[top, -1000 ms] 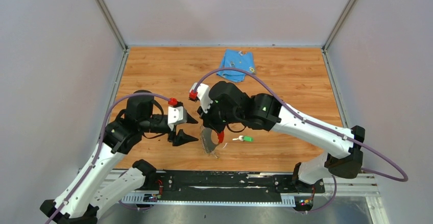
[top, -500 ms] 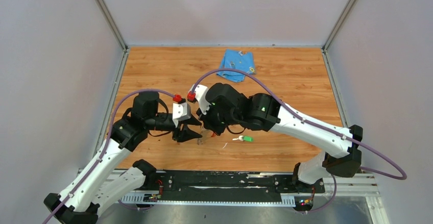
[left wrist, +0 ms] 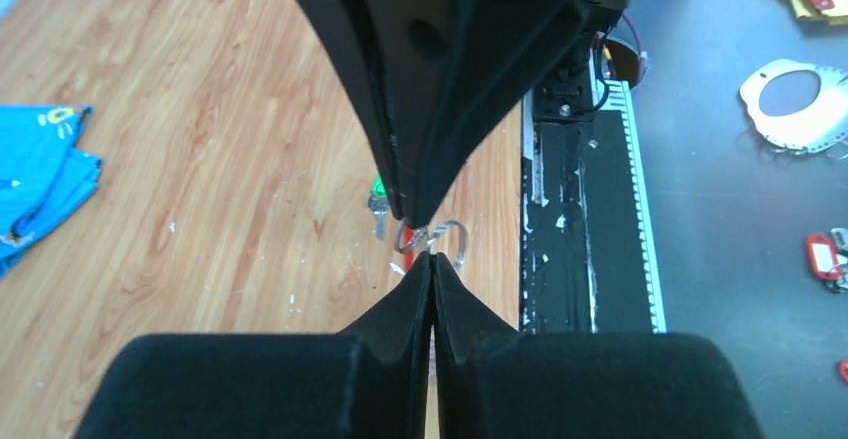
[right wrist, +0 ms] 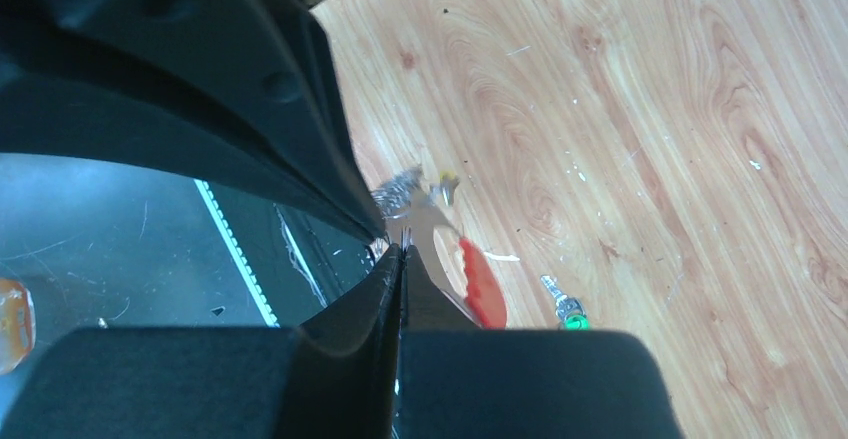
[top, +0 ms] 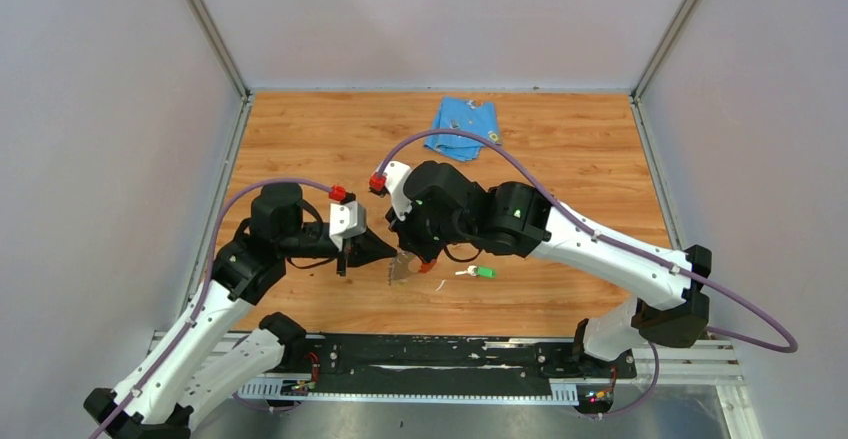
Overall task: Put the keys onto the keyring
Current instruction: Adjust the keyring.
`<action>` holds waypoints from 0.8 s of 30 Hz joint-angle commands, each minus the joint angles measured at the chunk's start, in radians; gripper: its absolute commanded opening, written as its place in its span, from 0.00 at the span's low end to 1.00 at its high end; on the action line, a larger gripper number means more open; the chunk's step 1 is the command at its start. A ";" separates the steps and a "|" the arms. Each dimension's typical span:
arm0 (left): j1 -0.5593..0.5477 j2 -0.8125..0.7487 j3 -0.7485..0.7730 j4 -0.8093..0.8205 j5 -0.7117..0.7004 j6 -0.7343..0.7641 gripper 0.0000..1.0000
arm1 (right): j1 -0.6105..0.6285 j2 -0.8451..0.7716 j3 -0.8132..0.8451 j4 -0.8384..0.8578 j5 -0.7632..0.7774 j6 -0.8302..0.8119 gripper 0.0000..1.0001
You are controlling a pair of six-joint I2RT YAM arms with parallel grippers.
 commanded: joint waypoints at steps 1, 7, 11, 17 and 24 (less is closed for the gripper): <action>0.005 -0.044 0.012 -0.036 -0.023 0.078 0.01 | 0.010 -0.032 -0.010 0.024 0.079 0.026 0.00; 0.005 -0.060 0.013 -0.076 -0.011 0.084 0.00 | 0.010 -0.071 -0.050 0.062 0.093 0.025 0.00; 0.006 -0.080 0.017 -0.079 -0.073 0.071 0.06 | 0.010 -0.153 -0.149 0.186 0.050 0.018 0.00; 0.005 -0.088 -0.030 0.083 -0.052 -0.161 0.66 | 0.010 -0.239 -0.265 0.353 0.046 0.037 0.00; -0.008 -0.009 -0.111 0.271 0.024 -0.328 0.70 | 0.010 -0.192 -0.232 0.332 0.165 0.059 0.00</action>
